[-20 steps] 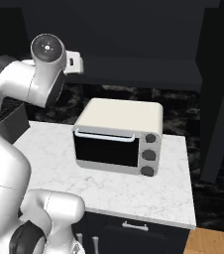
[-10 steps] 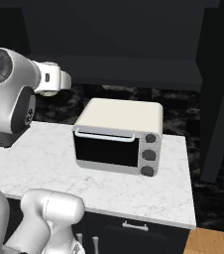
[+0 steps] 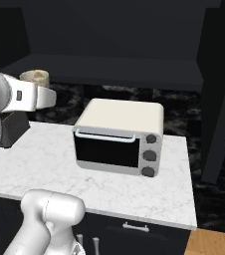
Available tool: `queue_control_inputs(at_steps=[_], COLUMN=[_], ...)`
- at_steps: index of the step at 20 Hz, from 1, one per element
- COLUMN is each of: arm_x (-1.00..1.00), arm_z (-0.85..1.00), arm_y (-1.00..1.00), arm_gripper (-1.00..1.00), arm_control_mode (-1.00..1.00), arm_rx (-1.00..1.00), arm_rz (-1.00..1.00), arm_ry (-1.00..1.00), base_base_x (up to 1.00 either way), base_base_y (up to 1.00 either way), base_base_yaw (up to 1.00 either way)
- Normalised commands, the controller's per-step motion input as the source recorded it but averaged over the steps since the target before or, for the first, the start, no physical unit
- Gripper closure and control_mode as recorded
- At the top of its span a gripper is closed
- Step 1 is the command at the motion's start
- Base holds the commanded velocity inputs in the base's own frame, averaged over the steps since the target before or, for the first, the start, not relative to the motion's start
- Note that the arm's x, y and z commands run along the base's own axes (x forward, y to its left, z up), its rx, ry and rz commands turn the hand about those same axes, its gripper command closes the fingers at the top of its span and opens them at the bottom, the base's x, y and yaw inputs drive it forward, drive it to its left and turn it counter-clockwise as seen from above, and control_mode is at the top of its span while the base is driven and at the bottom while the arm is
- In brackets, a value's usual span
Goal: Gather all objects into one cabinet and sort the glasses and bowls to opposite sides.
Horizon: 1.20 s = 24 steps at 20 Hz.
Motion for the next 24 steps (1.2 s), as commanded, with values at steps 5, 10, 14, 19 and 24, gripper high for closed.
queue_control_inputs(at_steps=[5, 10, 14, 19, 24], arm_x=[-0.74, -0.2, -0.03, -0.01, -0.04], arm_z=[0.0, 0.0, 0.0, -0.01, -0.07], arm_y=[-0.09, 0.0, 0.0, 0.0, 0.0], arm_gripper=[1.0, 1.0, 1.0, 1.0, 1.0], arm_control_mode=[-1.0, -1.0, -1.0, -1.0, -1.0], arm_rx=[0.0, 0.0, 0.0, 0.0, 0.0], arm_rz=[-0.03, 0.0, 0.0, 0.0, 0.0], arm_ry=[0.0, 0.01, 0.02, 0.01, 0.0], base_base_x=[0.0, 0.0, 0.0, 0.0, 0.0], base_base_y=[0.0, 0.0, 0.0, 0.0, 0.0], base_base_yaw=[0.0, 0.0, 0.0, 0.0, 0.0])
